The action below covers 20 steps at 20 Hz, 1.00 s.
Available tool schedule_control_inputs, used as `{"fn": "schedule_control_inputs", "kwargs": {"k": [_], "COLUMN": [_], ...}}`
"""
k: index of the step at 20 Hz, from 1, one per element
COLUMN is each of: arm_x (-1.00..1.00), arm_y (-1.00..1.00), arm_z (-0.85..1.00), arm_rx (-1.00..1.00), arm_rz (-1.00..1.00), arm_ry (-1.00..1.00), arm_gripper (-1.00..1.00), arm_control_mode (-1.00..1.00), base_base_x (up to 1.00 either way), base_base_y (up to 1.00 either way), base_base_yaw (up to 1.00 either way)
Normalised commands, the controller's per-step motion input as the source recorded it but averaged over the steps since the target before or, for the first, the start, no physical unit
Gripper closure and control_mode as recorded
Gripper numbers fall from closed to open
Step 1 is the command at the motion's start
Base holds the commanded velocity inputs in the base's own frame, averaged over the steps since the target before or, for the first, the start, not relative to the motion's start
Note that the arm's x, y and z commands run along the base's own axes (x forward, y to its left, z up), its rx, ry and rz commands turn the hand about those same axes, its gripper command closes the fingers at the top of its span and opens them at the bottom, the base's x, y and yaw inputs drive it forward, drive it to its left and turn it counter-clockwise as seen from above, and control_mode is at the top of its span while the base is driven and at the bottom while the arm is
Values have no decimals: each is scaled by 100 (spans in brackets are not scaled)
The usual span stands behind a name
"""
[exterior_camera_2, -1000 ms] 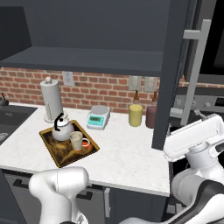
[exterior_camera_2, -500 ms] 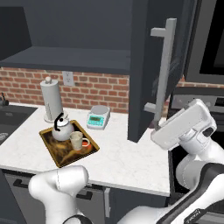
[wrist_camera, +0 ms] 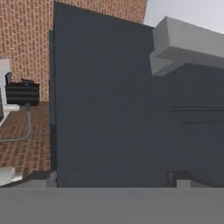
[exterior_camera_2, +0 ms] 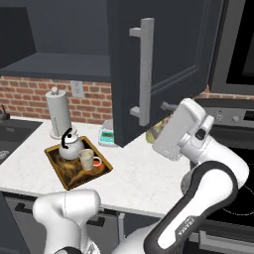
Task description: Pick the kettle from the counter and place it on the tray. Then pick the mug from the cabinet and place it on the tray. Then close the cabinet doors.
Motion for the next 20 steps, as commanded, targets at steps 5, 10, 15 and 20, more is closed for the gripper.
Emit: {"fn": "schedule_control_inputs", "kwargs": {"k": [5,10,15,20], "arm_x": [17,39,54,78], "arm_y": [100,100,95,61], "arm_z": [1,0,1,19], "arm_rx": [-5,0,0,0], "arm_rz": [-42,-46,-45,-40], "arm_ry": [5,12,17,29], "arm_gripper": [-100,-100,-100,-100], "arm_control_mode": [-100,-100,-100,-100], "base_base_x": [0,0,0,0], "base_base_y": [0,0,0,0], "base_base_yaw": [0,0,0,0]}}
